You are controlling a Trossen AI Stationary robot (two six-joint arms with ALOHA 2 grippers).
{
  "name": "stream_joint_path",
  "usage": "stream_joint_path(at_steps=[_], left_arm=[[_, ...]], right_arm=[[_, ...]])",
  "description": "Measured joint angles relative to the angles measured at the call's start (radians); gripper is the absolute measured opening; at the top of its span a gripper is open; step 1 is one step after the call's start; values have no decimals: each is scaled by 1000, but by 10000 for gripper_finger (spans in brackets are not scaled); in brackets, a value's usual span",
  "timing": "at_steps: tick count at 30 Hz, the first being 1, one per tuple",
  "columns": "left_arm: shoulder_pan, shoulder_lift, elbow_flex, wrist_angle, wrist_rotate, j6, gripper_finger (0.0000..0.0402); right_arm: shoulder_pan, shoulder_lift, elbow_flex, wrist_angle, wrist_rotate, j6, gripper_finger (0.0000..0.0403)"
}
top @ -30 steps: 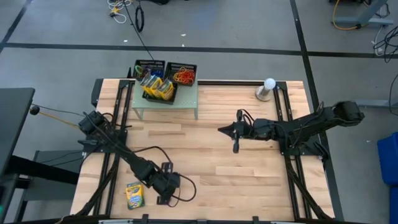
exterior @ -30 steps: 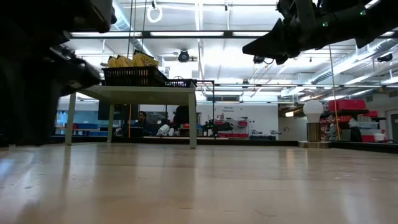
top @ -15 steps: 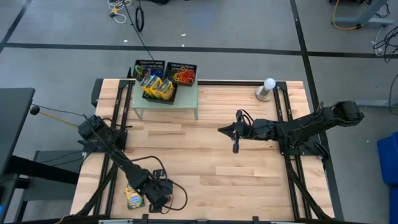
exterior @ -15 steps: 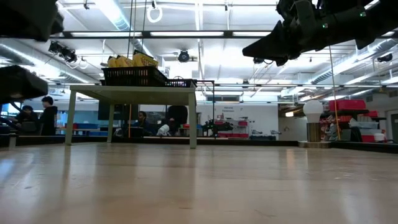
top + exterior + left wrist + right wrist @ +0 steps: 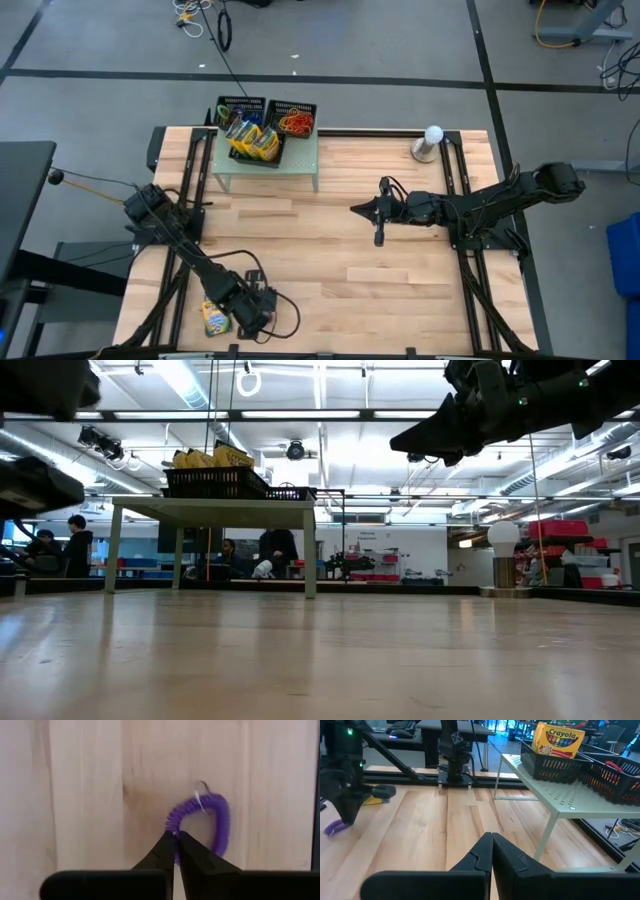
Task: Pick & Place Office Desk Supplies
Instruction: Put the violet spring rubberband into the top left black bin
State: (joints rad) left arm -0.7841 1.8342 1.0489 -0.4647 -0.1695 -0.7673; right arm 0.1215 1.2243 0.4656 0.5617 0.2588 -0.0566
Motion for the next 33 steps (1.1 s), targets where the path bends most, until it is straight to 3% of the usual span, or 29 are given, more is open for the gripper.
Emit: stream_joint_path(at_steps=[4,7,16,20,23,29,33], left_arm=[[2,-56,0,-44,-17,88,12],[17,-143,0,-121,-98,98,11],[148,-533,0,-366,-563,61,10],[263,-699,0,-383,-793,105,10],[380,-806,1,-360,-904,200,10],[687,-930,1,-202,-945,439,10],[953,-940,2,-47,-820,614,10]], right_arm=[[0,0,0,-5,0,0,11],[0,0,0,-8,0,0,11],[0,0,0,-12,0,0,11],[0,0,0,-12,0,0,11],[0,0,0,-13,0,0,11],[0,0,0,-13,0,0,11],[0,0,0,-12,0,0,11]])
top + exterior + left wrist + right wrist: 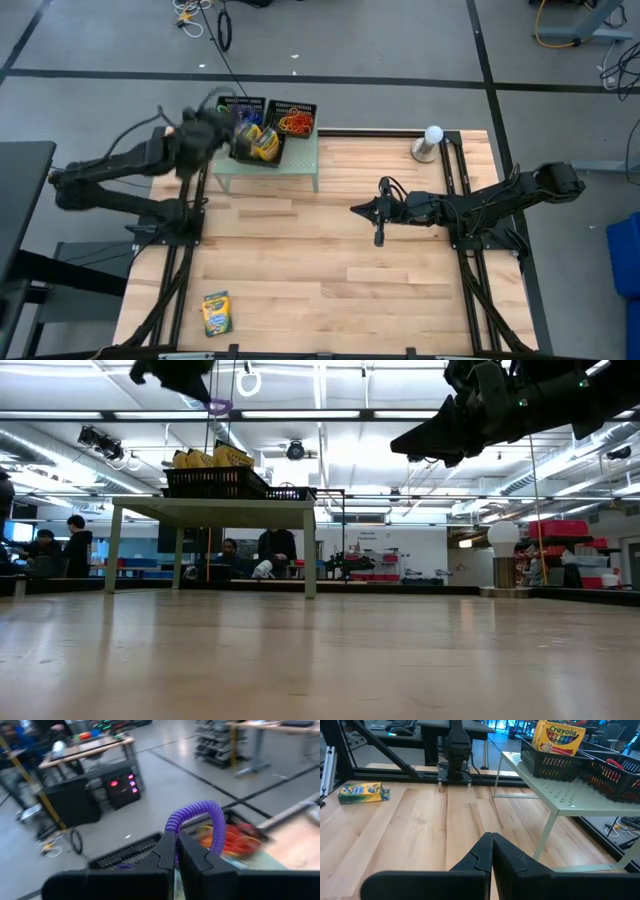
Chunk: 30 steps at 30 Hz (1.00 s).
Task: Pick & Place Office Desk Supplies
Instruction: Put the violet spring rubberband into the top left black bin, then put the yellow crayon box into the bottom black bin
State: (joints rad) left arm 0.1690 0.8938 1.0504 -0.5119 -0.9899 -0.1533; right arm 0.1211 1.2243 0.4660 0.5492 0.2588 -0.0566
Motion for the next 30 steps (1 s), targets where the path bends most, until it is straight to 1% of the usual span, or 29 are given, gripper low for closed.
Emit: stream_joint_path(at_steps=[3,6,7,9,11,14,17,27,30], left_arm=[[222,21,0,78,143,65,10],[412,63,0,88,305,79,10],[466,80,0,85,345,82,10],[548,112,0,80,393,88,9],[601,145,0,81,427,90,9],[647,183,-1,84,453,92,9],[669,206,-1,82,453,83,16],[669,212,-1,-40,461,67,99],[670,207,-1,-75,443,72,118]], right_arm=[[0,0,0,0,0,0,11],[0,0,0,0,0,0,11],[0,0,0,0,0,-1,11],[-1,0,0,0,0,-6,11],[-1,0,0,1,0,-8,11],[-1,0,0,1,0,-11,11],[-1,0,0,1,0,-11,11],[-1,0,0,1,0,-9,11],[-1,0,0,1,0,-8,11]])
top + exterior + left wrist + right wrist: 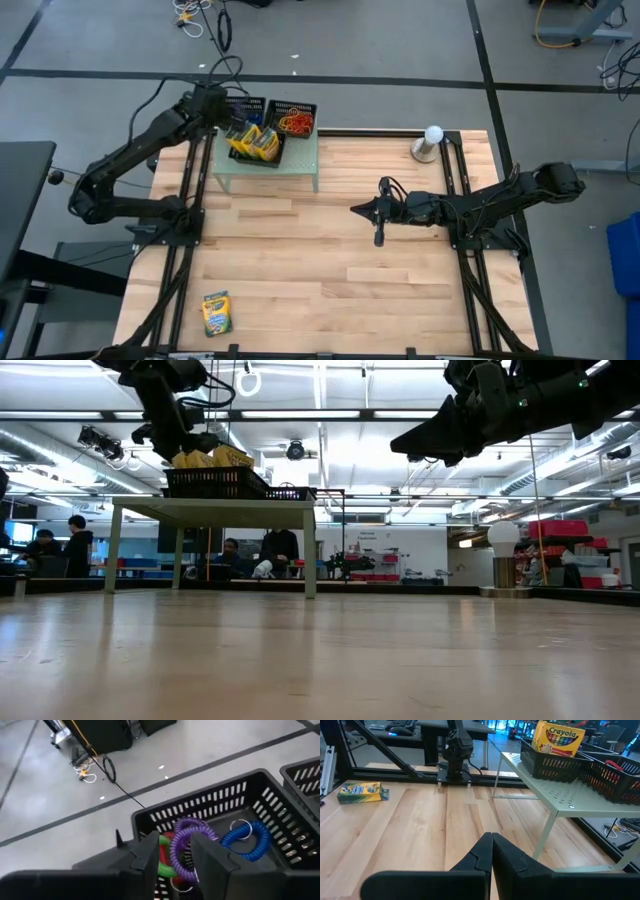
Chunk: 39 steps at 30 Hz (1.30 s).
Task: Pick & Place Office Desk Supplies
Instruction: Put the yellow crayon box into the bottom black bin
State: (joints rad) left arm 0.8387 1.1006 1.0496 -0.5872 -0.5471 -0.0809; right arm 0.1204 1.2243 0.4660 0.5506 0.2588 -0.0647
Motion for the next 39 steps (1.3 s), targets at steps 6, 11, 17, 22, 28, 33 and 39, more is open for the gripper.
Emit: stream_joint_path(at_steps=[6,11,17,22,28,33,39], left_arm=[[-16,-59,0,-12,1,75,146],[-112,-168,25,-92,-7,124,130],[-333,-283,75,-306,23,101,64],[-646,-276,14,-478,63,-82,11],[-1043,-177,-106,-495,105,-336,8],[-1294,-53,-155,-493,181,-587,10],[-1522,86,-215,-448,297,-867,11]], right_arm=[[0,0,0,7,0,0,11],[0,0,0,7,0,-1,11],[0,0,0,7,0,0,11],[0,0,0,7,0,5,11],[0,0,0,7,0,8,11],[0,0,0,7,0,8,11],[0,0,0,1,0,8,11]])
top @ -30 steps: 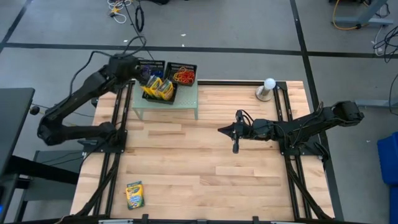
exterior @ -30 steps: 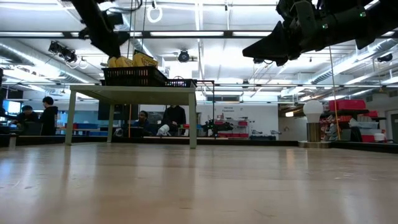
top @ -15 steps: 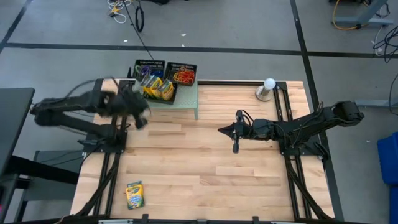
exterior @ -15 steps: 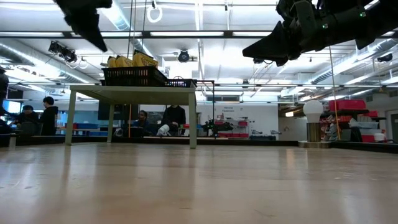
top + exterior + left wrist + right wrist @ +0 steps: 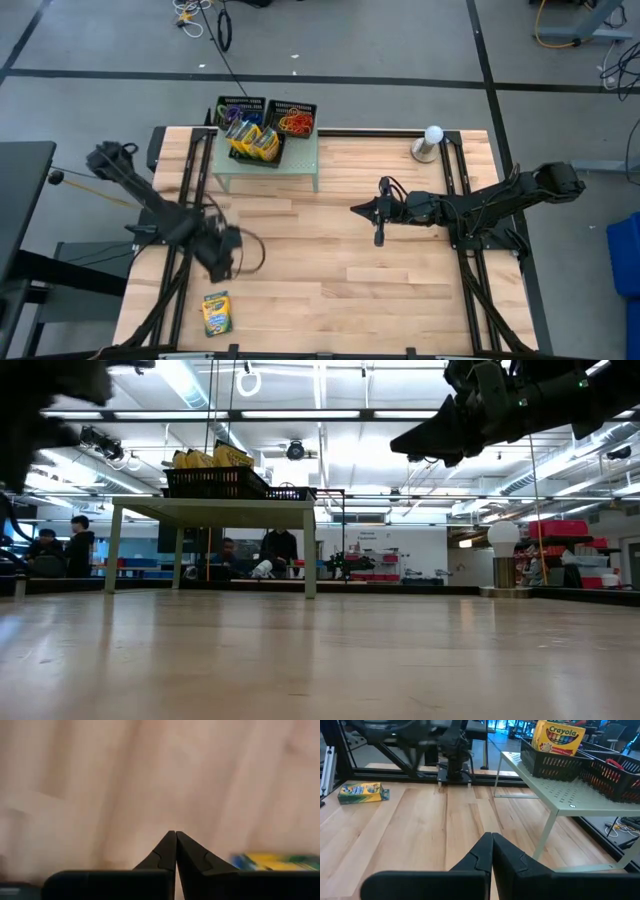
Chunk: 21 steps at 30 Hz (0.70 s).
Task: Pick & Place Office Desk Supplies
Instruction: Put the yellow crayon box into the bottom black bin
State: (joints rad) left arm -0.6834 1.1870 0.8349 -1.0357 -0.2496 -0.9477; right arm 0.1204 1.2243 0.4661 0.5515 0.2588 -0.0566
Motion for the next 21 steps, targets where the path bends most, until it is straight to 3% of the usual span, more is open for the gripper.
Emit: stream_joint_path(at_steps=[3,8,13,21], left_arm=[[-102,46,-51,140,60,-102,11],[-267,99,-129,310,75,-314,35],[-387,157,-155,366,69,-491,89],[-457,252,-156,433,74,-553,181]], right_arm=[[0,0,0,-2,0,0,11],[0,0,0,-2,0,0,11],[0,0,0,-2,0,7,11],[0,0,0,-2,0,19,11]])
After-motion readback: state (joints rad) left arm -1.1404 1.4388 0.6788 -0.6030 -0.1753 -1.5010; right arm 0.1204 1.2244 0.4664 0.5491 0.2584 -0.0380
